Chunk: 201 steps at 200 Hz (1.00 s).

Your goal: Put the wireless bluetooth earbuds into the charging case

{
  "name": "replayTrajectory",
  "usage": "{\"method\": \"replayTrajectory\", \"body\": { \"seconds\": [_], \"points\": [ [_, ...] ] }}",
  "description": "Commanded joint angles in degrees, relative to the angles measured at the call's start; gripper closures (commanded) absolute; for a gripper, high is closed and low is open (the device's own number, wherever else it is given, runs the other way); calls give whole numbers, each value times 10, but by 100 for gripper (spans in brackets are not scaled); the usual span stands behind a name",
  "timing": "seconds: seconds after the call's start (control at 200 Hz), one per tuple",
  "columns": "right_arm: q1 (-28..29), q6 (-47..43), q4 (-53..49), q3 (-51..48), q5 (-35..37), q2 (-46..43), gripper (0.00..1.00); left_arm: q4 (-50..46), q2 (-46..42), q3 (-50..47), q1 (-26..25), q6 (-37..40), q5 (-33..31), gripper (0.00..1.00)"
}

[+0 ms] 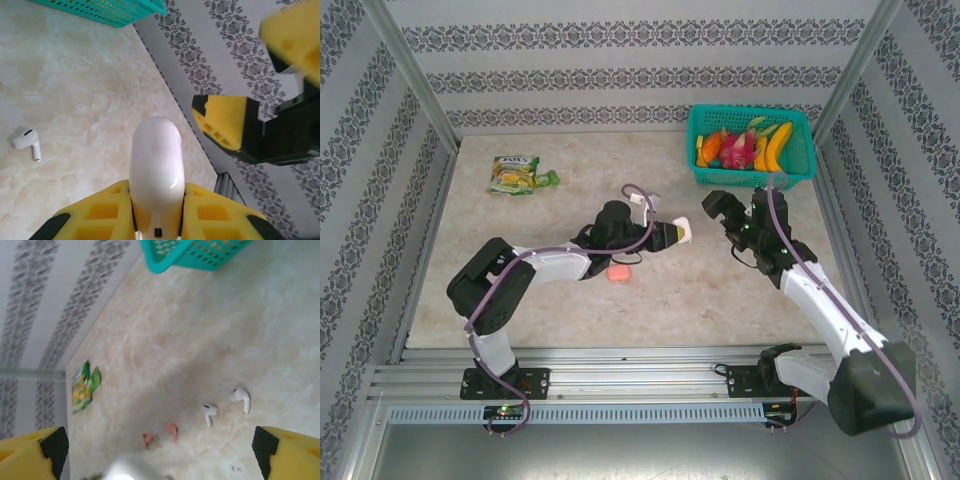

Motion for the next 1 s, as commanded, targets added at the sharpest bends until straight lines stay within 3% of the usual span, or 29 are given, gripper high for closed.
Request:
{"method": "replayTrajectory", "body": {
  "seconds": [0.0, 0.16, 0.3, 0.625, 0.999],
  "points": [
    [-2, -150, 66, -51, -75, -63, 5, -103, -37, 26, 33, 65, 86, 100],
    [0, -193, 86, -102, -122, -123, 7, -167, -63, 51, 61, 92, 161, 100],
    [12, -184, 119, -116, -143, -109, 8, -215, -66, 77, 65, 115, 196, 100],
    [71, -201, 138, -68, -122, -25, 11, -230, -69, 79, 65, 120, 199, 100],
    [73, -206, 142, -48, -91, 39, 16, -216, -74, 80, 64, 115, 204, 100]
  ]
}}
